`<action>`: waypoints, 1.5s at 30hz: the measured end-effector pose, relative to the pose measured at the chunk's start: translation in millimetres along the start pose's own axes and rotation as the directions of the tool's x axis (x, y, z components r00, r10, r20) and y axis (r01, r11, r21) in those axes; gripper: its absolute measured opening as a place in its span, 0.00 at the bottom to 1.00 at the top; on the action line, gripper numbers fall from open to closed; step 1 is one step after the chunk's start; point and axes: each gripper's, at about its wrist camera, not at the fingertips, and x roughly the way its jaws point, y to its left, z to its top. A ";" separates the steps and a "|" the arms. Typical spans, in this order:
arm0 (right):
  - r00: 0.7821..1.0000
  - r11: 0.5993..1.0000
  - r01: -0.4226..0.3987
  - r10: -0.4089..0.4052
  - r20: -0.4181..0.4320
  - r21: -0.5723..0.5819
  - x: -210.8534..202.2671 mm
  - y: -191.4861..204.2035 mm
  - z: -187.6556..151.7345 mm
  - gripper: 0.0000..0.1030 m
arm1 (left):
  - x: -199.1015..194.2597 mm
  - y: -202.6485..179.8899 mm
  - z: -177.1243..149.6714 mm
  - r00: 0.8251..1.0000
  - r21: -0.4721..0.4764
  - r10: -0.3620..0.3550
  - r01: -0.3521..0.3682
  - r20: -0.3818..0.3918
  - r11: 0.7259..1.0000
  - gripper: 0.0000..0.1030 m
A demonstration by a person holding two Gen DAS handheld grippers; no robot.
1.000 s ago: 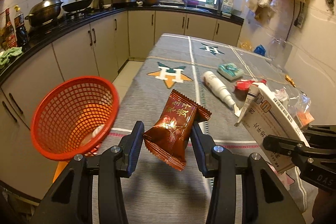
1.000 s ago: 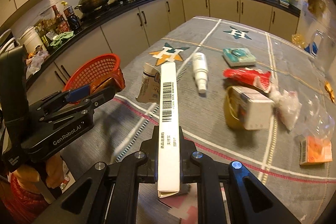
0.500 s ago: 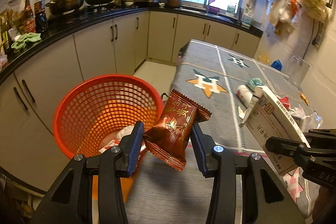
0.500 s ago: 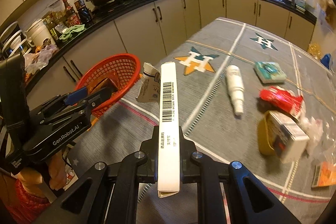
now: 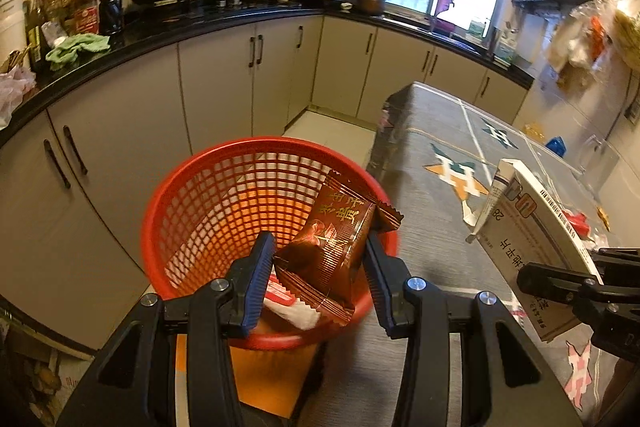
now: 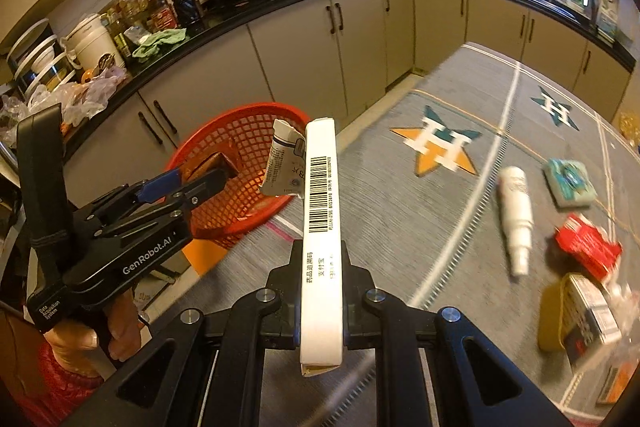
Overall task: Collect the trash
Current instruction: 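Carry the brown packet to the basket and open the left tool over it, then lower the white medicine box into the basket and open the right tool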
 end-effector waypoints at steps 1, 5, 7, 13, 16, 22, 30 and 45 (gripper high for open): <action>1.000 1.000 -0.005 0.005 -0.002 -0.004 2.7 2.4 2.7 0.14 | 0.6 3.1 0.6 1.000 -0.005 0.003 -0.003 -0.001 1.000 0.43; 0.999 0.999 -0.032 0.032 -0.015 -0.010 15.7 11.6 17.0 0.14 | 6.8 19.3 4.0 1.000 -0.026 0.020 -0.020 -0.009 0.999 0.43; 0.999 0.999 -0.043 0.043 -0.018 -0.012 21.9 15.9 24.7 0.14 | 9.3 25.9 4.1 1.000 -0.035 0.023 -0.023 -0.013 0.999 0.43; 0.995 0.996 -0.084 0.083 -0.048 -0.017 46.8 26.3 45.9 0.14 | 18.6 38.8 5.7 0.999 -0.058 0.029 -0.030 -0.025 0.998 0.42; 0.995 0.996 -0.084 0.083 -0.056 -0.022 60.2 31.6 54.7 0.14 | 22.7 42.8 7.1 0.999 -0.062 0.032 -0.034 -0.028 0.998 0.42; 0.992 0.995 -0.096 0.095 -0.082 -0.009 85.9 37.7 67.7 0.14 | 27.7 48.0 6.8 0.999 -0.072 0.038 -0.040 -0.036 0.997 0.42; 0.993 0.995 -0.101 0.102 -0.065 0.018 86.6 30.8 69.3 0.36 | 25.5 54.2 4.2 0.999 -0.095 0.027 -0.031 -0.043 0.995 0.45; 0.997 0.995 -0.069 0.070 -0.015 0.070 42.1 6.7 29.3 0.37 | 11.6 26.2 -9.6 0.999 -0.062 0.012 -0.015 -0.046 0.998 0.54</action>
